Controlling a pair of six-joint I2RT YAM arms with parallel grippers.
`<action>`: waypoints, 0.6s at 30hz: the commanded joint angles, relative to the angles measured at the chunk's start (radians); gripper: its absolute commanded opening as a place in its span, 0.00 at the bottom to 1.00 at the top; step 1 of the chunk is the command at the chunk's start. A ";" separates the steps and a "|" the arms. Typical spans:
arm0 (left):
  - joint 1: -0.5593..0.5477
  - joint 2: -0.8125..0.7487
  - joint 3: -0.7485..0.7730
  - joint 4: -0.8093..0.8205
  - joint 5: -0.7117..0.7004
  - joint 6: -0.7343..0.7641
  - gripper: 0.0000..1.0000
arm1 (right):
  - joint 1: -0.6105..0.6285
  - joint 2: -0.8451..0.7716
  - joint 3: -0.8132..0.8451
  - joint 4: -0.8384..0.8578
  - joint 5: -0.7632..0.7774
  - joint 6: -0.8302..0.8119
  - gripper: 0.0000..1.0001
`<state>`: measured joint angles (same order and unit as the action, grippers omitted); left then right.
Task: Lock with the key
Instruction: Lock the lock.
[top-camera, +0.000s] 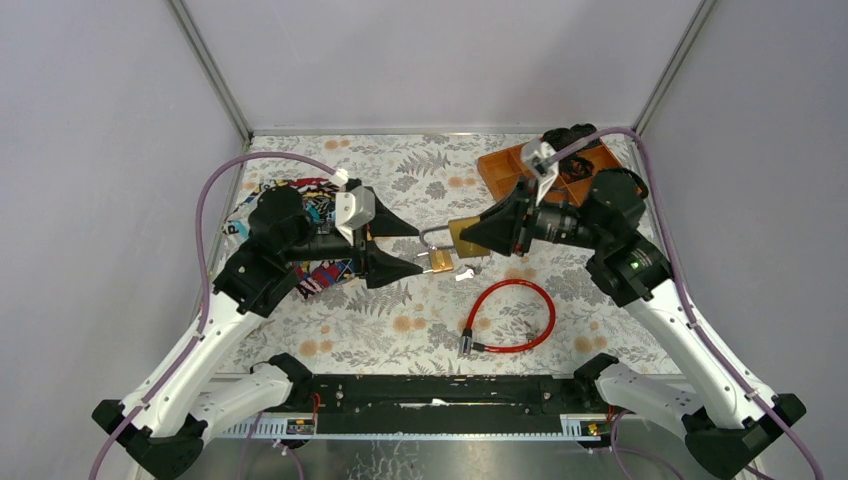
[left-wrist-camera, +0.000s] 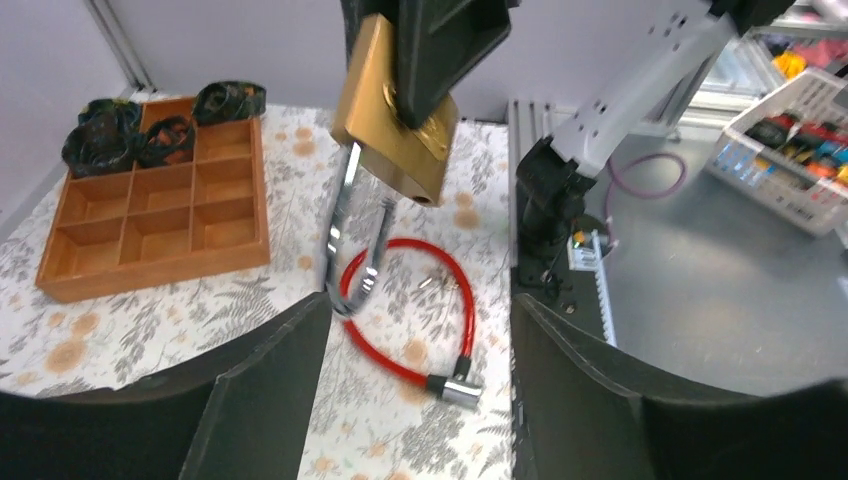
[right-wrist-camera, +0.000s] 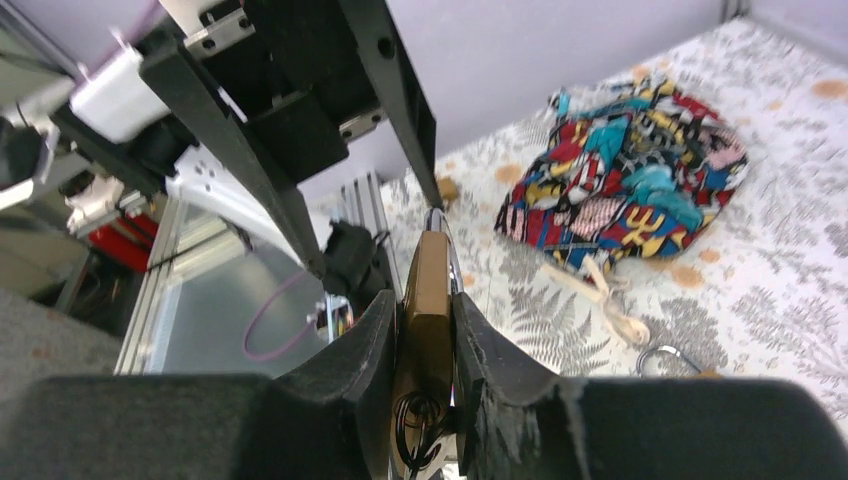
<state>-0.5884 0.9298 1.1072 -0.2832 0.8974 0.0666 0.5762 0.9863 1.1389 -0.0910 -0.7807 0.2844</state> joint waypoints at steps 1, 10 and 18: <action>-0.007 -0.039 -0.046 0.272 -0.025 -0.249 0.75 | -0.049 -0.060 0.014 0.345 -0.023 0.191 0.00; -0.007 -0.031 -0.095 0.455 -0.114 -0.390 0.81 | -0.054 -0.065 0.012 0.465 -0.046 0.287 0.00; -0.007 0.008 -0.079 0.574 -0.086 -0.425 0.78 | -0.053 -0.063 0.027 0.463 -0.062 0.298 0.00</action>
<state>-0.5888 0.9337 1.0172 0.1493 0.8036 -0.3317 0.5270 0.9470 1.1267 0.2398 -0.8341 0.5602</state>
